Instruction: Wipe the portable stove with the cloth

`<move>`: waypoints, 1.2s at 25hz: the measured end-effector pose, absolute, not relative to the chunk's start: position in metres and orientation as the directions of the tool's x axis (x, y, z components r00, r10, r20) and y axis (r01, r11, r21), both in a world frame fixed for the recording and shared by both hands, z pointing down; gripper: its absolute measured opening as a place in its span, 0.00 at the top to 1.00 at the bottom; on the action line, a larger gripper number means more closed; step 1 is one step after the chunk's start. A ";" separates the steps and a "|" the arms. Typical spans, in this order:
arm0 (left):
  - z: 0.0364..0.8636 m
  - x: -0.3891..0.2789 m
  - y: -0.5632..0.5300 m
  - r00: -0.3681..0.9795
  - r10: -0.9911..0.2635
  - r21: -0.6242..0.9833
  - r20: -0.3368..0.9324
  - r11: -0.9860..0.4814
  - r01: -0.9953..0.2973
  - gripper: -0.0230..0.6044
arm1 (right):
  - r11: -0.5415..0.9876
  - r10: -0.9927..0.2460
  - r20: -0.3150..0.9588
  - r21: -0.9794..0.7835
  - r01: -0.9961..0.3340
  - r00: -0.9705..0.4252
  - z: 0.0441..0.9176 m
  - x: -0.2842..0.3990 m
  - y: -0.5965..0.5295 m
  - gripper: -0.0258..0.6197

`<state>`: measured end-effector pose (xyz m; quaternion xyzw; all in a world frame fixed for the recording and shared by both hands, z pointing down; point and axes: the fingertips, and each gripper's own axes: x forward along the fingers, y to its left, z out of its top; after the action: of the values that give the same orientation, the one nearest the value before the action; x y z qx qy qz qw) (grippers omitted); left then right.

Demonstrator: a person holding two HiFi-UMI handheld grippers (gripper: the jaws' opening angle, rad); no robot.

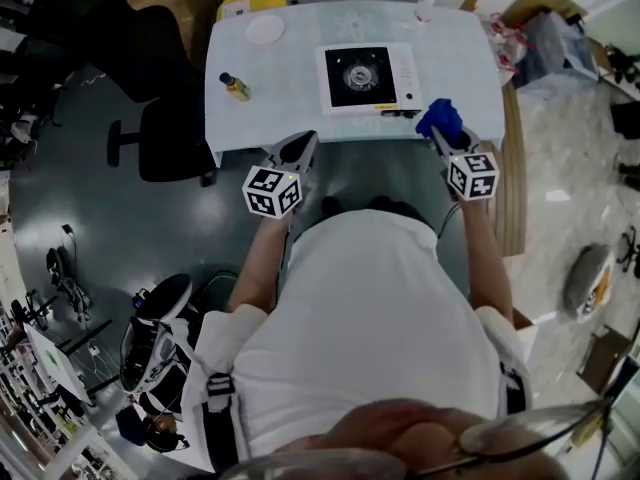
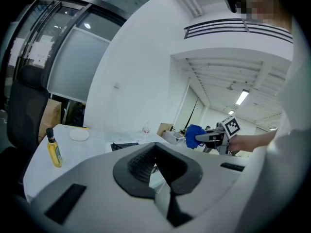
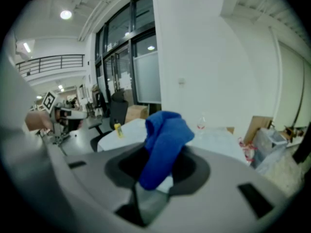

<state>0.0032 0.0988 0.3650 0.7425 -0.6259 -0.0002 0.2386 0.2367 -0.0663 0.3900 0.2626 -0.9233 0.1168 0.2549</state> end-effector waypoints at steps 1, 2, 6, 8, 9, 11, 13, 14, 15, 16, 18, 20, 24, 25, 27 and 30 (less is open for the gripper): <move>0.363 0.004 0.098 0.204 -0.933 0.350 0.297 -0.093 -0.932 0.91 | 0.836 -0.423 0.525 -0.088 -0.541 -0.739 0.386 0.239 -0.068 0.75; 0.360 0.005 0.098 0.192 -0.937 0.349 0.293 -0.082 -0.933 0.91 | 0.838 -0.421 0.518 -0.092 -0.537 -0.745 0.383 0.241 -0.069 0.75; 0.349 0.010 0.096 0.148 -0.948 0.344 0.280 -0.044 -0.938 0.91 | 0.851 -0.417 0.496 -0.081 -0.519 -0.761 0.370 0.252 -0.072 0.75; 0.347 0.013 0.096 0.136 -0.950 0.340 0.280 -0.034 -0.940 0.91 | 0.855 -0.419 0.491 -0.071 -0.514 -0.764 0.367 0.258 -0.075 0.75; 0.346 0.015 0.096 0.132 -0.951 0.337 0.279 -0.031 -0.941 0.91 | 0.857 -0.419 0.488 -0.067 -0.512 -0.766 0.367 0.261 -0.077 0.75; 0.344 0.017 0.096 0.123 -0.952 0.331 0.279 -0.025 -0.943 0.91 | 0.858 -0.419 0.485 -0.064 -0.509 -0.768 0.366 0.265 -0.080 0.75; 0.342 0.016 0.096 0.111 -0.954 0.332 0.278 -0.013 -0.943 0.91 | 0.858 -0.420 0.478 -0.068 -0.509 -0.771 0.364 0.268 -0.082 0.75; 0.341 0.016 0.095 0.104 -0.956 0.336 0.276 -0.006 -0.942 0.91 | 0.859 -0.420 0.473 -0.068 -0.507 -0.775 0.363 0.269 -0.083 0.75; 0.340 0.016 0.093 0.100 -0.957 0.340 0.272 -0.001 -0.940 0.91 | 0.861 -0.420 0.467 -0.067 -0.504 -0.779 0.361 0.269 -0.084 0.75; 0.339 0.017 0.091 0.097 -0.958 0.342 0.270 0.001 -0.940 0.91 | 0.863 -0.419 0.461 -0.064 -0.501 -0.782 0.360 0.270 -0.085 0.75; 0.336 0.020 0.088 0.094 -0.959 0.338 0.266 0.001 -0.941 0.91 | 0.865 -0.420 0.452 -0.061 -0.497 -0.787 0.358 0.272 -0.087 0.75; 0.333 0.023 0.085 0.095 -0.960 0.335 0.262 -0.002 -0.942 0.91 | 0.865 -0.423 0.444 -0.062 -0.498 -0.790 0.356 0.275 -0.088 0.75; 0.330 0.028 0.082 0.103 -0.960 0.338 0.260 -0.009 -0.941 0.91 | 0.864 -0.423 0.434 -0.070 -0.498 -0.795 0.353 0.279 -0.089 0.75; 0.330 0.029 0.082 0.104 -0.960 0.340 0.260 -0.010 -0.941 0.91 | 0.864 -0.423 0.433 -0.072 -0.498 -0.796 0.352 0.280 -0.090 0.75; 0.329 0.031 0.082 0.105 -0.959 0.339 0.261 -0.011 -0.941 0.91 | 0.863 -0.424 0.433 -0.073 -0.500 -0.796 0.349 0.282 -0.089 0.75; 0.328 0.031 0.082 0.104 -0.959 0.337 0.263 -0.010 -0.941 0.91 | 0.864 -0.423 0.438 -0.068 -0.499 -0.793 0.347 0.284 -0.089 0.75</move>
<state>0.0311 0.0818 0.3282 0.7102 -0.6690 -0.0205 0.2183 0.2836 -0.0892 0.3468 0.2446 -0.9426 0.0903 0.2088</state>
